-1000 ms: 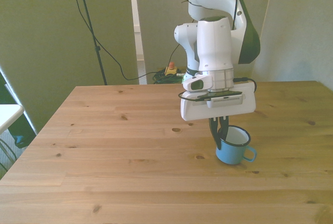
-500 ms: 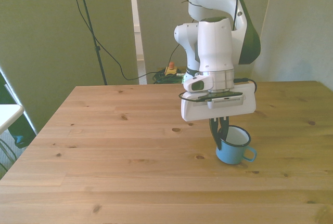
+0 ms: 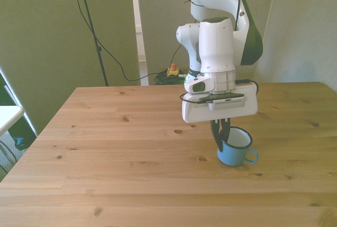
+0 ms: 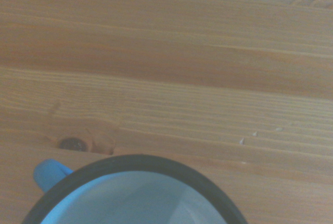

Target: Flip the mug upright

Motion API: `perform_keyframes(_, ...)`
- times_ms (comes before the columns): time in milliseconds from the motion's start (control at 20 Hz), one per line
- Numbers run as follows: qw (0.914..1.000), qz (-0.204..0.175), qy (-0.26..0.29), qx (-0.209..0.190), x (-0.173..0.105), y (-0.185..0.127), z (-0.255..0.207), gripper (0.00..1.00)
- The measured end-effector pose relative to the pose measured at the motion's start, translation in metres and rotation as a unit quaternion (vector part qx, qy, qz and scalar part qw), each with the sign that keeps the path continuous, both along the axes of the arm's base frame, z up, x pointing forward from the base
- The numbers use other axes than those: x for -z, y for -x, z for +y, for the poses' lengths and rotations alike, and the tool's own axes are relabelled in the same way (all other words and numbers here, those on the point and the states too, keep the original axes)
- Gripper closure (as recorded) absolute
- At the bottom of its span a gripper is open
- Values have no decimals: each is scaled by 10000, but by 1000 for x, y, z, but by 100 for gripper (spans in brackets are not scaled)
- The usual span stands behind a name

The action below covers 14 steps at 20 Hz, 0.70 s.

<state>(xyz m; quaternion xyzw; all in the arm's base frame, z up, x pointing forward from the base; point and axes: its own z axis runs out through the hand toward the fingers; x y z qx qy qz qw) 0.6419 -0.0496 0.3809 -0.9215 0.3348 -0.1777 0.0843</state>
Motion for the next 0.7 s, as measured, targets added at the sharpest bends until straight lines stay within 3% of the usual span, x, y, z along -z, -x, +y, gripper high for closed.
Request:
perform_keyframes(400,10000,19,14,-38,-1,0,-1,0)
perform_keyframes(700,10000,-34,-26,-27,-17,3,-9,0)
